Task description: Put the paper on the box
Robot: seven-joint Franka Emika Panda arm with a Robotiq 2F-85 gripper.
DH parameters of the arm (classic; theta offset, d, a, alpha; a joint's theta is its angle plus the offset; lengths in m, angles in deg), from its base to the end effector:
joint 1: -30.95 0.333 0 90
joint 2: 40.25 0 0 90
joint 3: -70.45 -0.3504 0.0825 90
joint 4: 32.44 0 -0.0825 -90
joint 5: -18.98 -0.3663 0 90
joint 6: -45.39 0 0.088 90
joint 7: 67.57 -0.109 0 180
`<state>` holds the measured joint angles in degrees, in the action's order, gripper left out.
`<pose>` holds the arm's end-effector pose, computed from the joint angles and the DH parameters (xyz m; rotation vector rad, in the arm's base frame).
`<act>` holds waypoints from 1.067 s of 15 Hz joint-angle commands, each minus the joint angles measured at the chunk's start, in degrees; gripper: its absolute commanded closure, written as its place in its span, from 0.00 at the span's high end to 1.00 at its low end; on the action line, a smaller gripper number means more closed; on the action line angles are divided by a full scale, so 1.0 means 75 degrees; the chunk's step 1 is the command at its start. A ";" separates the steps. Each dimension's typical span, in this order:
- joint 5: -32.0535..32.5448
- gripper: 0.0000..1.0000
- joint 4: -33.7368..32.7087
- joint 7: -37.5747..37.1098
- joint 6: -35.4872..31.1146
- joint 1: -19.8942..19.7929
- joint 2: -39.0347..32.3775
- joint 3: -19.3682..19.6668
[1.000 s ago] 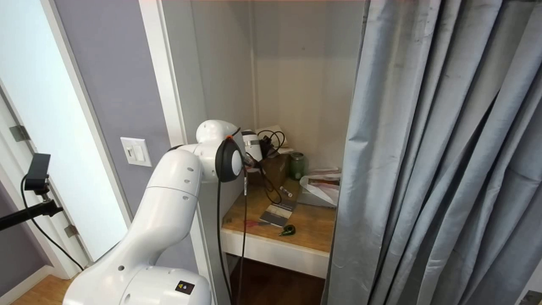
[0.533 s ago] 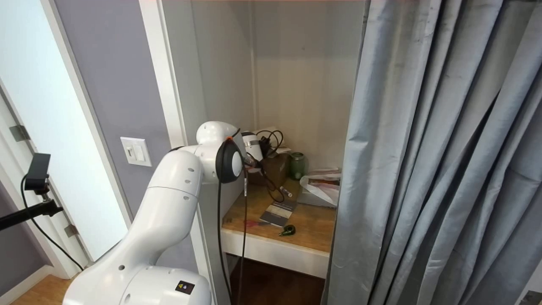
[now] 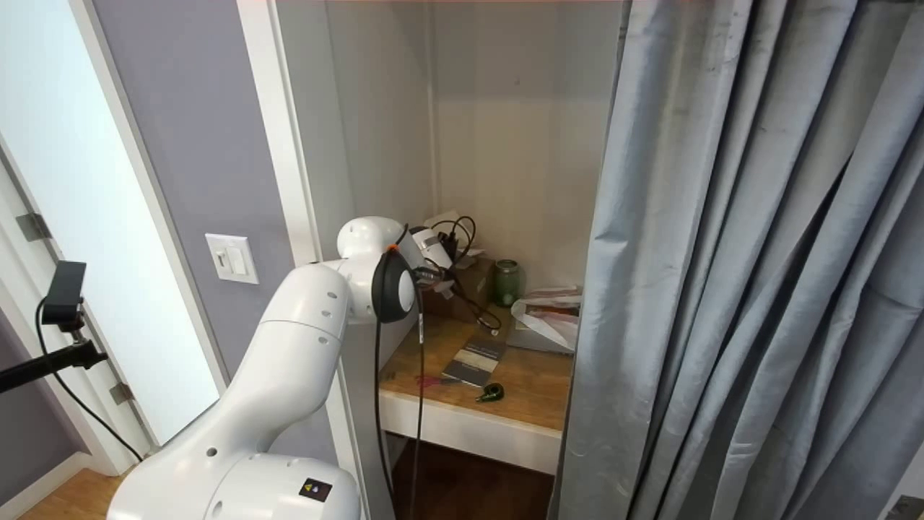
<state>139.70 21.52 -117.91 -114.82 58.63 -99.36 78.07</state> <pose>0.7407 0.3652 0.3000 1.4027 1.3355 1.2775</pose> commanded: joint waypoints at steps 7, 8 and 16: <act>0.1154 0.01 -0.1100 -0.0787 -0.0681 -0.0186 -0.0846 -0.0147; 0.1124 0.28 -0.1111 -0.0755 -0.0715 -0.0195 -0.0853 -0.0141; 0.0541 0.77 -0.0740 -0.0419 -0.1364 -0.0298 -0.0335 -0.0153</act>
<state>145.43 15.30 -122.10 -121.67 57.25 -103.91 77.58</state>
